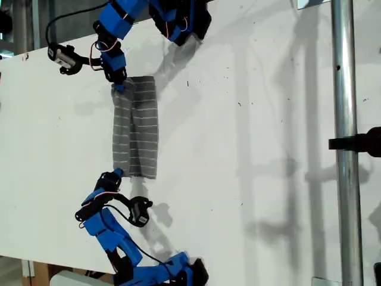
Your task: Grasp corners of a towel and fold twice.
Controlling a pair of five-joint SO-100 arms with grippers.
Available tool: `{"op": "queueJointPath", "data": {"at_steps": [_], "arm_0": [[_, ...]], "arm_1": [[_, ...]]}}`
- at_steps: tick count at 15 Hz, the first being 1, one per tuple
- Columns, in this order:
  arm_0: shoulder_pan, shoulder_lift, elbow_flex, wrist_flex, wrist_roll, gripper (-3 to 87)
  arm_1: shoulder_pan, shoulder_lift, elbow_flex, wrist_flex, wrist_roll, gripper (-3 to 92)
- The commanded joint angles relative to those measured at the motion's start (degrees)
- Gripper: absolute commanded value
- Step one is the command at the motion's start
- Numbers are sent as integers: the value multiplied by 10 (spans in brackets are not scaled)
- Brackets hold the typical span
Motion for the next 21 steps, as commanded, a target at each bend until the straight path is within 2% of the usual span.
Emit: {"op": "queueJointPath", "data": {"at_steps": [1, 2, 4, 6, 9, 11, 12, 14, 17, 19, 20, 21], "arm_0": [[18, 27, 10, 33, -49, -28], [35, 8, 8, 56, -82, -27], [80, -30, 8, 61, -126, -25], [99, -75, 3, 40, -155, -24], [88, -134, -1, 26, -192, 14], [54, -134, 4, 59, -221, 48], [42, -114, 5, 84, -229, 106], [40, -43, 24, 125, -232, 240], [57, 131, 110, 130, -218, 297], [92, 288, 249, 91, -200, 289], [112, 394, 371, 47, -204, 269], [134, 508, 512, -9, -219, 209]], "arm_1": [[-28, -44, -23, -9, 11, -3], [-37, -66, -5, -8, 25, -3], [-40, -90, 33, -3, 53, -3], [-24, -128, 48, 5, 59, -3], [0, -182, 50, -28, 58, -3], [15, -177, 47, -29, 62, 168], [20, -156, 50, -16, 64, 204], [35, -66, 76, 28, 78, 255], [76, 129, 113, 148, 116, 279], [74, 215, 144, 182, 178, 301], [81, 233, 162, 186, 200, 313], [84, 250, 184, 184, 222, 328]]}}
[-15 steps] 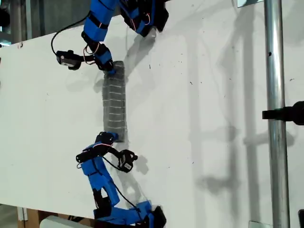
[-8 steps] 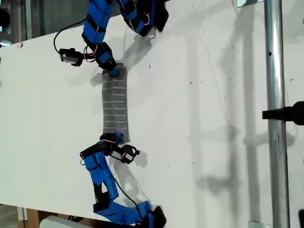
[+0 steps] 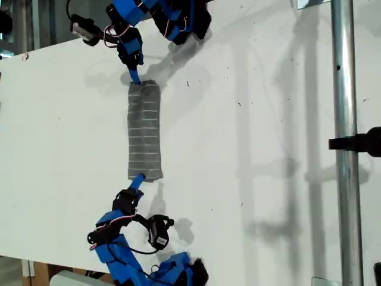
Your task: Grasp corners of a towel and fold twice.
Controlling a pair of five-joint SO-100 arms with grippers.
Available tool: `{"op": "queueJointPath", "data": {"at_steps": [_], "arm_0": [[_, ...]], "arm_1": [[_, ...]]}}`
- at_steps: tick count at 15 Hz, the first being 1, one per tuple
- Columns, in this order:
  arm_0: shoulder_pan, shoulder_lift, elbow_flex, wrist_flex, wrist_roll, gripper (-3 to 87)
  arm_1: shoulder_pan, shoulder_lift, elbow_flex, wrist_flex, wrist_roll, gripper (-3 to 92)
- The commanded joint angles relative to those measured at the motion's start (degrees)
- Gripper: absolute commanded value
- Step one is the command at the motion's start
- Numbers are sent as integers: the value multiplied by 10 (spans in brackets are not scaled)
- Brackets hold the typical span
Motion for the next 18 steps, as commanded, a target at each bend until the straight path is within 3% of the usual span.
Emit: {"op": "queueJointPath", "data": {"at_steps": [1, 2, 4, 6, 7, 9, 13, 15, 18], "arm_0": [[60, 299, 312, -124, -29, 126], [90, 428, 450, -184, -54, -26], [152, 657, 667, -252, -153, -29], [181, 846, 797, -229, -199, -29], [200, 1009, 867, -187, -213, -28], [238, 1015, 927, -188, -236, -28], [219, 1015, 927, -133, -234, -27], [216, 1015, 928, -130, -237, -27], [214, 1015, 928, -125, -246, -27]], "arm_1": [[3, 42, 25, -4, 45, 345], [10, 63, 44, -4, 51, 354], [10, 112, 59, 5, 62, 363], [16, 212, 76, 37, 77, 421], [1, 269, 88, 59, 103, 395], [-31, 387, 134, 110, 188, 322], [-30, 374, 142, 87, 172, 350], [-35, 318, 171, 13, 157, 353], [-63, 54, 135, -181, 151, 363]]}}
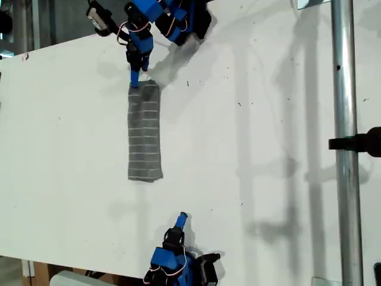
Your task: Grasp corners of a towel and fold twice.
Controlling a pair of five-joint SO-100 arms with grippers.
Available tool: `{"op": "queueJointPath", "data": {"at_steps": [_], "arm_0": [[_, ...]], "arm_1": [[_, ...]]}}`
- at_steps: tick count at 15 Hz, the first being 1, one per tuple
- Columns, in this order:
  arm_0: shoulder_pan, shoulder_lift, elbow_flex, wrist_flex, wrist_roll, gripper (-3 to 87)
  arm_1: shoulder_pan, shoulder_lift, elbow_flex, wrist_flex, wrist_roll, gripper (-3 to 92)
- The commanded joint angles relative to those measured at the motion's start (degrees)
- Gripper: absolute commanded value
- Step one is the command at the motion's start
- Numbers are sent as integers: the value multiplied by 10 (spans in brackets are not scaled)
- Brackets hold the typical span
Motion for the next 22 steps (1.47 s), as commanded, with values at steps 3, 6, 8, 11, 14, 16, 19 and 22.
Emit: {"op": "queueJointPath", "data": {"at_steps": [3, 6, 8, 11, 14, 16, 19, 22], "arm_0": [[-6, 4, 4, 7, -17, -27], [-6, 4, 4, 10, -18, -27], [-7, 4, 4, 12, -19, -27], [-8, 4, 4, 15, -18, -27], [-5, 4, 4, 16, -19, -27], [-3, 4, 4, 17, -19, -27], [-4, 4, 4, 16, -10, -27], [7, 4, 4, 16, -8, -28]], "arm_1": [[4, -359, -152, -111, -32, 367], [4, -505, -238, -132, -39, 374], [-22, -573, -277, -194, -38, 363], [-98, -711, -378, -313, -33, 327], [-117, -770, -441, -287, -13, -2], [-116, -722, -421, -196, -31, -2], [-186, -538, -400, 37, -14, -2], [-258, -352, -403, 277, 62, -2]]}}
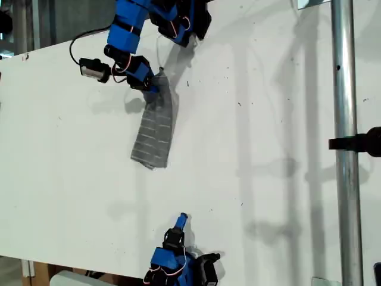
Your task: Grasp corners of a towel and fold twice.
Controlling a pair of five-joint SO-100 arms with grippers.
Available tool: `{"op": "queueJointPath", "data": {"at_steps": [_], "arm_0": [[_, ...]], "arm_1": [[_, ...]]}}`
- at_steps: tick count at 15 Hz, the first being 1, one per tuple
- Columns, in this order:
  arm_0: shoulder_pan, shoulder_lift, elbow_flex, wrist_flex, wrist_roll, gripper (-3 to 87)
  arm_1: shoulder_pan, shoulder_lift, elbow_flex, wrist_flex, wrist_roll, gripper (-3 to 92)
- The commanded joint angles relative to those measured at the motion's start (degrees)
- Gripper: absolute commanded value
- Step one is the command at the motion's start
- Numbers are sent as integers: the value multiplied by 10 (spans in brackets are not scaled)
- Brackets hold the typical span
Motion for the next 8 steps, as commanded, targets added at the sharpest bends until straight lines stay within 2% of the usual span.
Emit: {"op": "queueJointPath", "data": {"at_steps": [1, 3, 6, 8], "arm_0": [[14, 4, 4, 3, 2, -28], [18, 4, 4, 3, 3, -28], [18, 4, 4, 1, 7, -28], [18, 4, 4, 0, 7, -28]], "arm_1": [[-58, 116, -25, 134, 56, -2], [-96, 93, -104, 121, 60, -2], [-99, -97, -237, -16, -7, -2], [-95, -255, -362, -69, -45, -2]]}}
